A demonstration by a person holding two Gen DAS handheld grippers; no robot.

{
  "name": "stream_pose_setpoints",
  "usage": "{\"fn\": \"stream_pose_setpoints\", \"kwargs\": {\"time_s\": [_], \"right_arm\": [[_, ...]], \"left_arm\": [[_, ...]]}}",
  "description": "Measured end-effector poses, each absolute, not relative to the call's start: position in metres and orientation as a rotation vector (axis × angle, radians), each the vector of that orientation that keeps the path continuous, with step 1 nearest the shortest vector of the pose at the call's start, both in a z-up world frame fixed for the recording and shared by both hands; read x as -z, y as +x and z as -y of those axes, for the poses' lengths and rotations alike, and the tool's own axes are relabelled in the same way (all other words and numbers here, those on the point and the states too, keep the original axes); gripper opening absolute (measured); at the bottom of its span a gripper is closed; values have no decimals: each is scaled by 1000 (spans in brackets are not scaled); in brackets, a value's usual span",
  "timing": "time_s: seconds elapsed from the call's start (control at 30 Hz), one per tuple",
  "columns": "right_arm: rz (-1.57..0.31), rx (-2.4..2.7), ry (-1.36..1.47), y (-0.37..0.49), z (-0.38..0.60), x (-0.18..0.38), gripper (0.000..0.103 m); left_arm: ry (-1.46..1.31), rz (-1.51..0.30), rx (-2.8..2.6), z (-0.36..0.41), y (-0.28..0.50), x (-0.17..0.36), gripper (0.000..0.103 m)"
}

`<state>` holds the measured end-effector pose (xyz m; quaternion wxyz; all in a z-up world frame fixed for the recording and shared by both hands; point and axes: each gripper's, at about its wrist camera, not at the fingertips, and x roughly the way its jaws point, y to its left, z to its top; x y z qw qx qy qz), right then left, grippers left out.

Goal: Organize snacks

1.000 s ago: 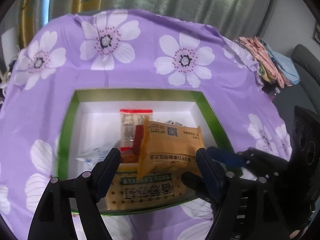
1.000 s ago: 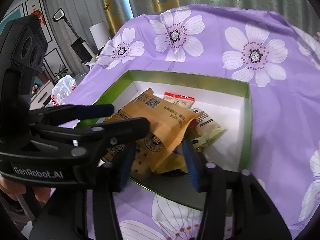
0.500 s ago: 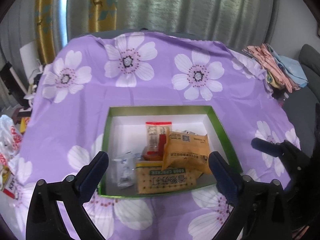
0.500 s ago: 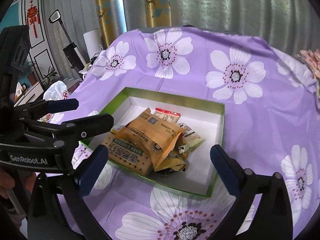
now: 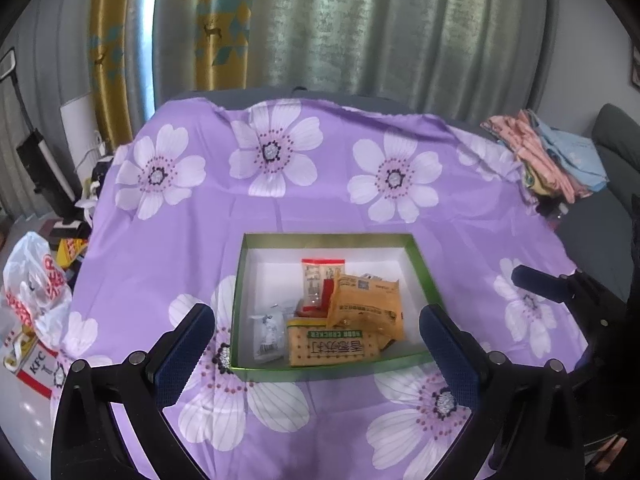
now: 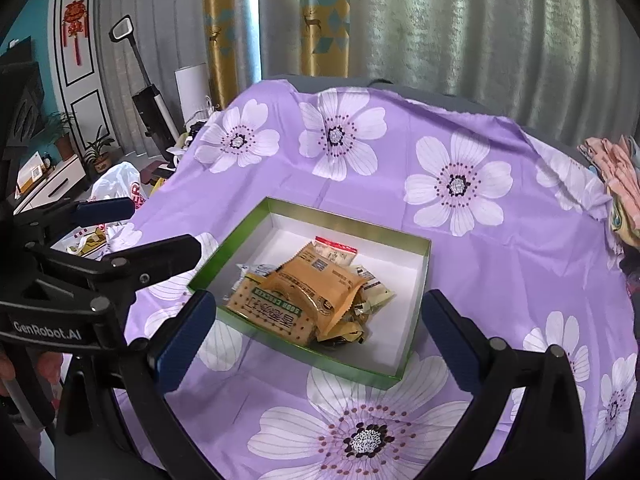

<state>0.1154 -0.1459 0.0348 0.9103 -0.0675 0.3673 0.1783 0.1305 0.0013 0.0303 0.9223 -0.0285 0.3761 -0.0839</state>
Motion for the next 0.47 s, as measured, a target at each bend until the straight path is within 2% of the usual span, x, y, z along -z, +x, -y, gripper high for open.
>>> {"fn": "stream_pose_setpoints", "kwargs": {"time_s": [0.47], "right_arm": [[-733,-365,-137,104,143,-49,103]], "left_arm": [[-34,-729,105,-3,125,-42,102]]}}
